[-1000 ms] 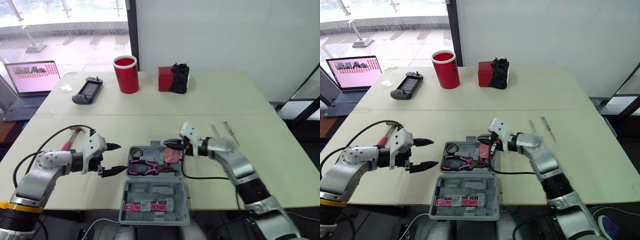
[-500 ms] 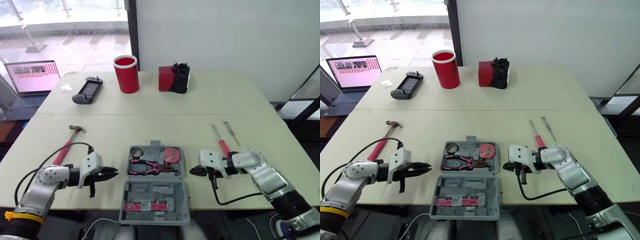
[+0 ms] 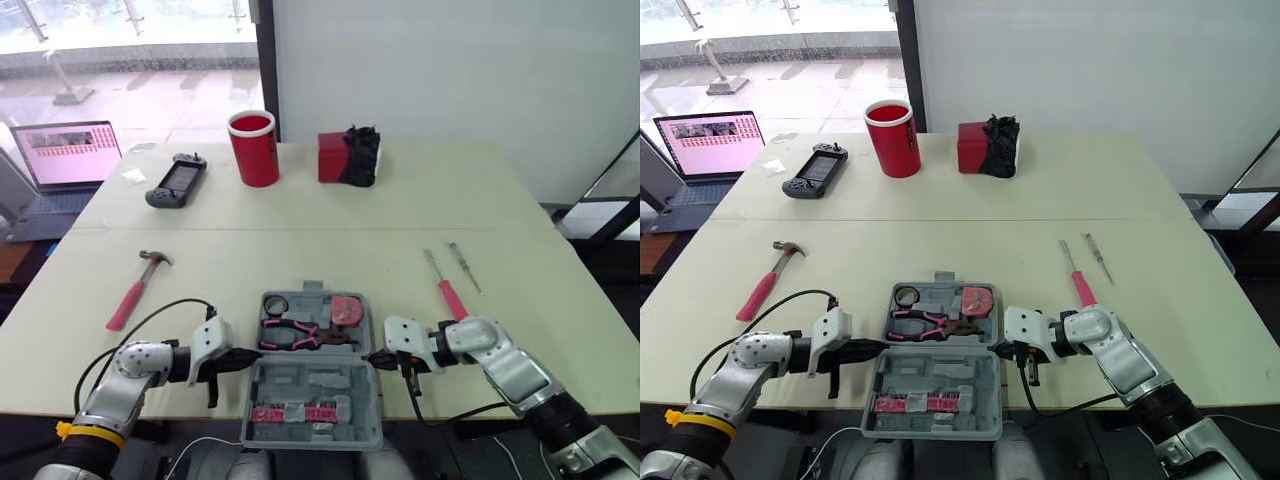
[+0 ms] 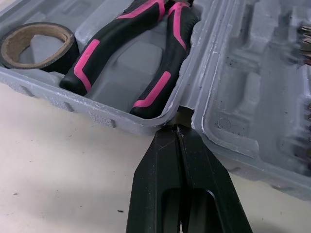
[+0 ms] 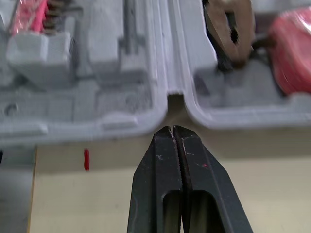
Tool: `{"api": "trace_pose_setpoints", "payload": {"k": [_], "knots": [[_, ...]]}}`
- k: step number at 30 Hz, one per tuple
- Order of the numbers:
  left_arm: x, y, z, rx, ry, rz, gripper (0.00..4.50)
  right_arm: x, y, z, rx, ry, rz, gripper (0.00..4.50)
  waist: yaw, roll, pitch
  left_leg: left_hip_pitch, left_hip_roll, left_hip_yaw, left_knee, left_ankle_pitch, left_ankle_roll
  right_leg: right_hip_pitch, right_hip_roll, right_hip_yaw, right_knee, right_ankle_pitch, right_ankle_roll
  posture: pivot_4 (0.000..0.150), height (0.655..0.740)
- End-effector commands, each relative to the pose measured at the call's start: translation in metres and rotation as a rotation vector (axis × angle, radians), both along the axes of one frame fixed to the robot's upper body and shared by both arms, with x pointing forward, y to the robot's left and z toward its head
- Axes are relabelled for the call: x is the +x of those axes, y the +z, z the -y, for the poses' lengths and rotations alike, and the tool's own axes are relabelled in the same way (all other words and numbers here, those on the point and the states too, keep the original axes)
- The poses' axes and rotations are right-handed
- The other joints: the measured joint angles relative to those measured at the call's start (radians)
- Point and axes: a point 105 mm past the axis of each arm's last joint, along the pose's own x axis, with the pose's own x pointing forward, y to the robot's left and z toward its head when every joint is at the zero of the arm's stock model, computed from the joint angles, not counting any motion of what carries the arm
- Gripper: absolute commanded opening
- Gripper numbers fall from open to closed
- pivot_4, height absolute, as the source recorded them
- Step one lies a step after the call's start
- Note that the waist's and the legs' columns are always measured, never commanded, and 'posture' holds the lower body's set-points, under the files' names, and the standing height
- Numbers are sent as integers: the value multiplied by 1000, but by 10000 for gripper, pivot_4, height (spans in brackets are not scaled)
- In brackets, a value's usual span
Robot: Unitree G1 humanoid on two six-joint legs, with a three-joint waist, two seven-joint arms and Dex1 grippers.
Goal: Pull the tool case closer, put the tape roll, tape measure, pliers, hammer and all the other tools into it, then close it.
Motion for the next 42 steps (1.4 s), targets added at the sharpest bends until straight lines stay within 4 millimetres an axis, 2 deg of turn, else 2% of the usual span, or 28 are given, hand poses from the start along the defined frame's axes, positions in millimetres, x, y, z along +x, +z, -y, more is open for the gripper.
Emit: {"api": "trace_pose_setpoints", "payload": {"k": [1, 8, 15, 27, 42], "knots": [[-4, 0, 15, -21, -40, -3, 339, -3, 5, -17, 49, 35, 23, 0, 2, 0, 0, 0, 0, 0, 0, 0, 0, 0, 0, 0, 0, 0, 0, 1500, 7400], [-4, 3, 22, -37, -56, -21, 339, 2, 5, -17, 42, 12, 23, 0, 1, 0, 0, 1, 0, 0, 0, 0, 0, 1, 0, 0, 0, 0, 0, 1500, 7400], [10, 12, 22, -14, -41, 7, 339, 18, 10, -12, 41, -21, 41, 0, 1, 0, 0, 1, 0, 0, 1, 0, 0, 1, 0, 0, 0, 0, -1, 1500, 7400], [25, 18, 21, 6, -4, 68, 339, 36, 7, -13, 24, -43, 50, 0, -4, 0, 0, 1, 0, 0, 1, 0, 0, 1, 0, 0, 0, 1, -1, 1500, 7400], [40, 23, 17, 29, 41, 124, 339, 36, 2, -13, 24, -59, 38, 0, -6, 0, 0, 1, 0, 0, 1, 0, 0, 1, 0, 0, 0, 1, -1, 1500, 7400]]}}
